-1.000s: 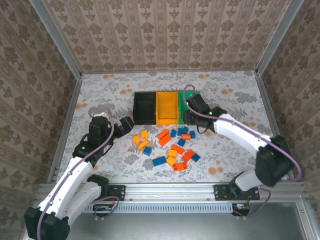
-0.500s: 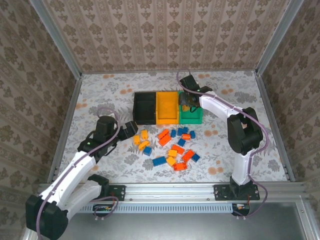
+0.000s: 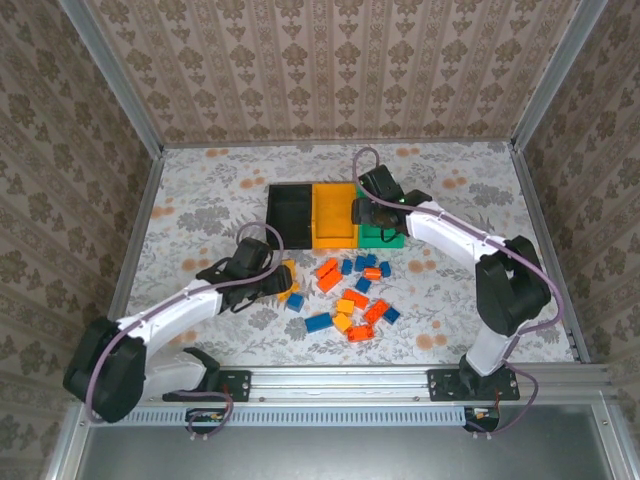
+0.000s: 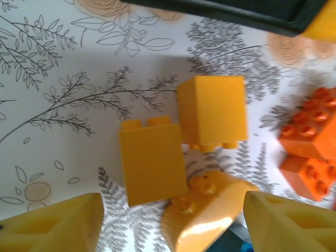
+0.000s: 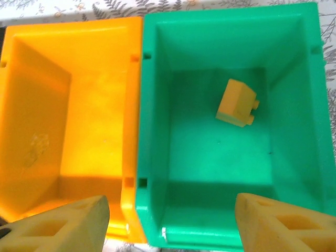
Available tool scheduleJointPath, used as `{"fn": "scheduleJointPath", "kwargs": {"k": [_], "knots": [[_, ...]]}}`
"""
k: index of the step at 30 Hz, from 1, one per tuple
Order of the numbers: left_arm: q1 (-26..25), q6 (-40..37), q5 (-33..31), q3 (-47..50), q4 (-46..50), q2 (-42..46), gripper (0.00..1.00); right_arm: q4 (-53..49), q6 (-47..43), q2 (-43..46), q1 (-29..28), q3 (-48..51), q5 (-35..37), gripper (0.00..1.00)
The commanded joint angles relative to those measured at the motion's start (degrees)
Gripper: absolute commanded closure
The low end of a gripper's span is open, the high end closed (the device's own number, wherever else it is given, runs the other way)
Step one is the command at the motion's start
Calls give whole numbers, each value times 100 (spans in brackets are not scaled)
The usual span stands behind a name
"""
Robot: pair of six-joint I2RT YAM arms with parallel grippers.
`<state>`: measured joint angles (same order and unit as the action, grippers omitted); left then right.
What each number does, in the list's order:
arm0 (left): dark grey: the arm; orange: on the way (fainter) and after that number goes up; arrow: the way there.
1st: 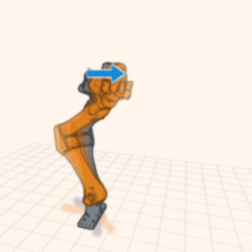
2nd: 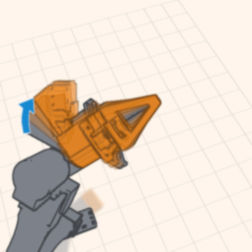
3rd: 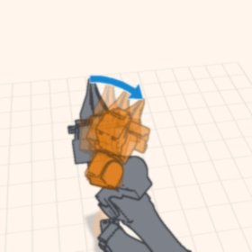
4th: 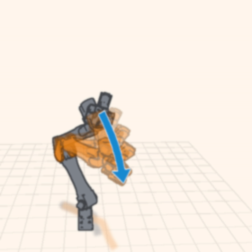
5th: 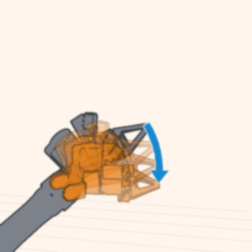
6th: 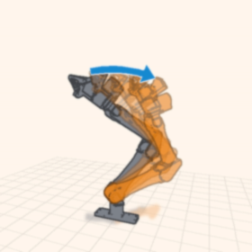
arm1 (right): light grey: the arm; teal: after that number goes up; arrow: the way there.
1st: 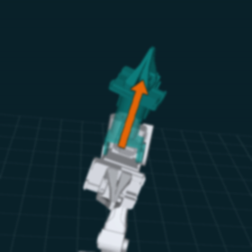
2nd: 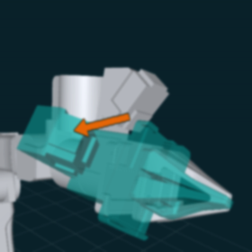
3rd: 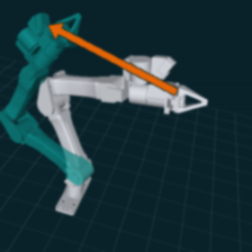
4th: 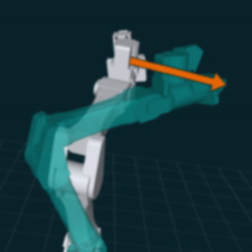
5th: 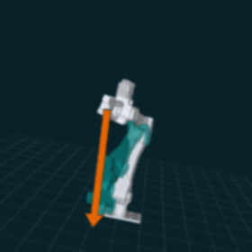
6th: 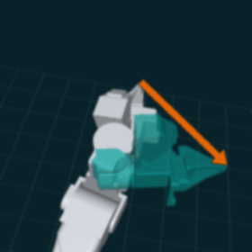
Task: Sort the legos into containers by color
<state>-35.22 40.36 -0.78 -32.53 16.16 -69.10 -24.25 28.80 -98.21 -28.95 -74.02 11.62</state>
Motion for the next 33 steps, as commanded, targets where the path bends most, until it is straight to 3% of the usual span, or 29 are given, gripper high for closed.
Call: {"fn": "scheduleJointPath", "kwargs": {"k": [1, 12, 23, 28, 33], "knots": [[53, -37, -356, -105, -220, -218, 37, 257, 150, 265, -6, 309, -115, 34], [209, -178, -345, -95, -629, -758, 41, 378, 210, 633, -5, 616, -144, 34], [203, -257, -288, -291, -372, -510, 70, 393, 322, 1131, 11, 991, 49, 34], [-155, -379, -127, -1040, -97, -304, 70, 549, 646, 1741, 231, 1812, 169, 34], [-728, -424, 295, -2453, -448, -1434, 71, 641, 944, 2356, 493, 2635, 321, 34]]}}
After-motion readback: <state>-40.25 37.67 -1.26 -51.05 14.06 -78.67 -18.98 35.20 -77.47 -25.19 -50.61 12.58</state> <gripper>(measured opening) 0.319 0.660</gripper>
